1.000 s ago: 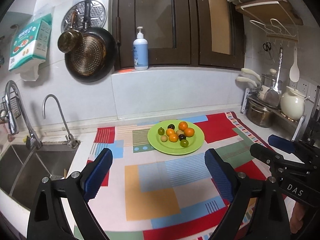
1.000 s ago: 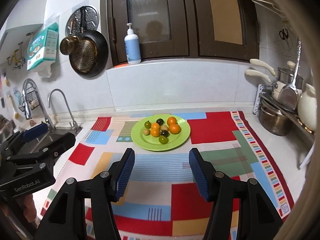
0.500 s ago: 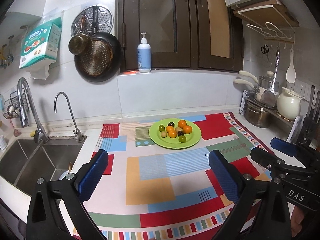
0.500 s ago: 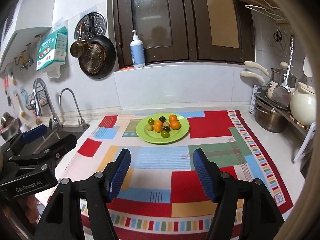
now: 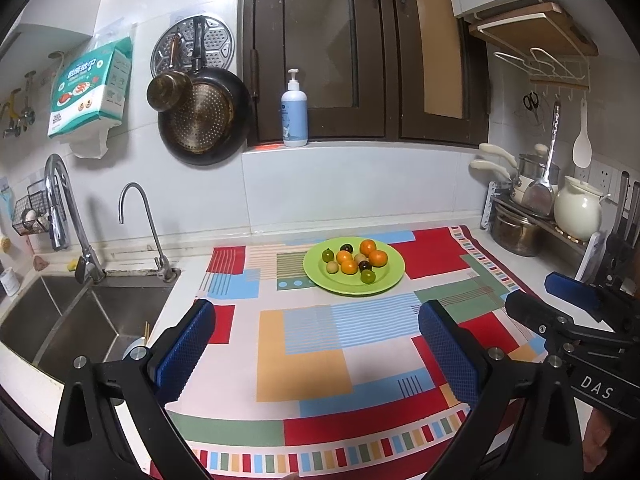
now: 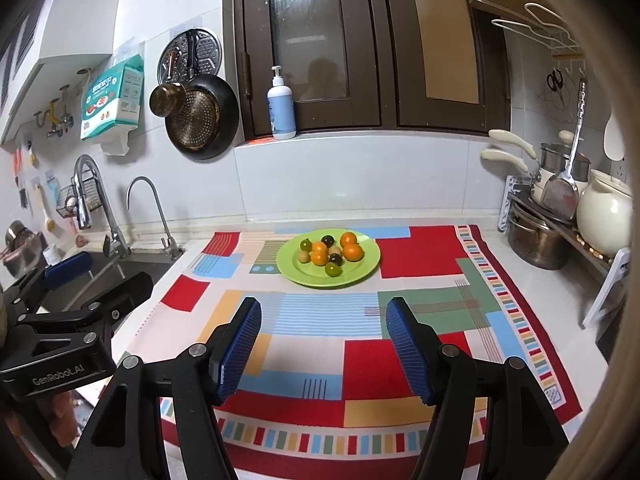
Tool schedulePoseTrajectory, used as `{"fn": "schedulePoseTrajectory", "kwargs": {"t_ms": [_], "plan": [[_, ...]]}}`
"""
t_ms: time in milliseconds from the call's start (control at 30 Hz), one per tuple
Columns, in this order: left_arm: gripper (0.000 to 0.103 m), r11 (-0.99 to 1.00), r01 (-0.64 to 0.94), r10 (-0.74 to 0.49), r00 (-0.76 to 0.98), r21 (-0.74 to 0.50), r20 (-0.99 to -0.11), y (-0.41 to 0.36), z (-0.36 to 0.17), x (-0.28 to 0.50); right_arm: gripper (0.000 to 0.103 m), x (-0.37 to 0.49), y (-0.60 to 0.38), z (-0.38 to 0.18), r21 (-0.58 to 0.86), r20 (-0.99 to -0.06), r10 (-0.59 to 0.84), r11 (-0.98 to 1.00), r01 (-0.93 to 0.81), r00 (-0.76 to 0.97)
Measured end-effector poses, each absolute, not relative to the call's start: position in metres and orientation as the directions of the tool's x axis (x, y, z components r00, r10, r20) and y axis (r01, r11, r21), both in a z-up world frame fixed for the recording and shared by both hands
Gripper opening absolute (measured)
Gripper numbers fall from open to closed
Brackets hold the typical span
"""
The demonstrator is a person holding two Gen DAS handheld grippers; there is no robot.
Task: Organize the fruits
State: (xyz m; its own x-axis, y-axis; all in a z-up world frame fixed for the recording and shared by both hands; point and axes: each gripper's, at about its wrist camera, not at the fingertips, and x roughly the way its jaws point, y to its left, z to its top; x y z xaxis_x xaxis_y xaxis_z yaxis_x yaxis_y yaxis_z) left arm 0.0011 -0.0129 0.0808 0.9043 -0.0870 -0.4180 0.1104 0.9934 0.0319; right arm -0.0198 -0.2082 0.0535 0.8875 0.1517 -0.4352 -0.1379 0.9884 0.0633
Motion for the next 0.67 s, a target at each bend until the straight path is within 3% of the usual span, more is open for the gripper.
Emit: {"fn": "schedulePoseTrajectory", "kwargs": {"t_ms": [667], "plan": [[0.103, 0.994, 0.105, -0.082, 0.901, 0.031, -0.425, -0.0111, 0.0799, 0.0049, 0.066, -0.0211, -0.2030, 0.0496, 0.067, -0.448, 0.158, 0.987, -0.144, 0.880]]}}
